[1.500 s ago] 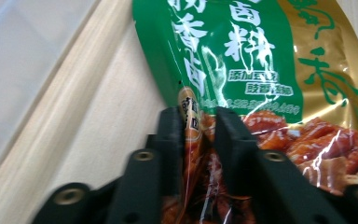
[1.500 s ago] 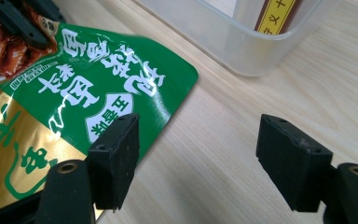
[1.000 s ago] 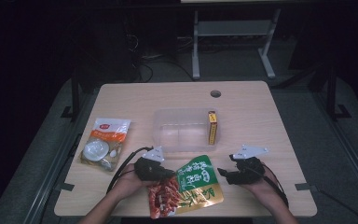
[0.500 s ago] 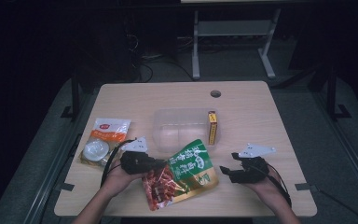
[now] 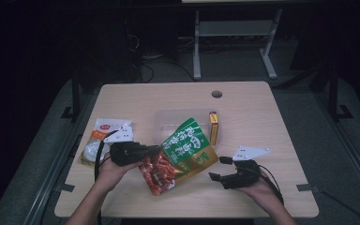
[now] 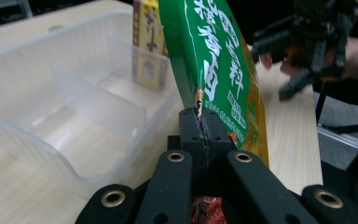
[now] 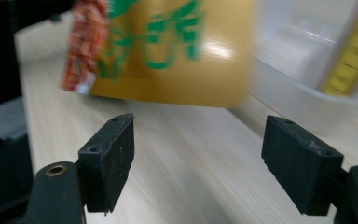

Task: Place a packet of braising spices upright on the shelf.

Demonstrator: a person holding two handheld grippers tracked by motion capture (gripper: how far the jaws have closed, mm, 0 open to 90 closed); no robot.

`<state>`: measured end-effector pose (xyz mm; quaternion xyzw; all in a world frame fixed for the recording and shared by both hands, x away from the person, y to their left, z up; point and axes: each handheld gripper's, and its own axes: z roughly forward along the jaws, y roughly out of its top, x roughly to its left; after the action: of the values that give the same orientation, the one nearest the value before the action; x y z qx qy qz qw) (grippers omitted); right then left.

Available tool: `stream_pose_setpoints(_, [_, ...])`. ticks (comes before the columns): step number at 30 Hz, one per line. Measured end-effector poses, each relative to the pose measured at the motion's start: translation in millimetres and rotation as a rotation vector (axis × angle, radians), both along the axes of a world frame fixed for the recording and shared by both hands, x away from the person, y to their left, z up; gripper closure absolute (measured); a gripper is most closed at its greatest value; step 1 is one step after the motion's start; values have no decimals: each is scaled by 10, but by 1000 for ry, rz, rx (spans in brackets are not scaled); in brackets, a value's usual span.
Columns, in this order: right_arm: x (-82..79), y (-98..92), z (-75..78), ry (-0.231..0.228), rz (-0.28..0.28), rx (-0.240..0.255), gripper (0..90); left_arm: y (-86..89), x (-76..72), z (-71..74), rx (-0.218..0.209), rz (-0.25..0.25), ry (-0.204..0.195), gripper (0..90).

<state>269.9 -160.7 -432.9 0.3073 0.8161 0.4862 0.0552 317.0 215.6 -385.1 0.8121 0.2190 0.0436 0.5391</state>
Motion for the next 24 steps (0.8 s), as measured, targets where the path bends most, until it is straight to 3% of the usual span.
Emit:
stream_pose_setpoints(4, [48,177,1,4,37,39,259,-18,38,37,-32,10,-3,899])
stream_pose_setpoints(9, [137,341,24,-21,38,65,322,-58,51,72,-51,20,-15,900])
stream_pose_setpoints(15, [235,418,27,-5,42,139,421,-41,44,83,-79,28,-18,899])
stream_pose_setpoints(17, [227,415,32,-8,41,143,449,-48,43,67,-86,30,-14,899])
stream_pose_setpoints(24, [218,366,86,-2,51,216,728,-102,32,14,-66,26,-17,898])
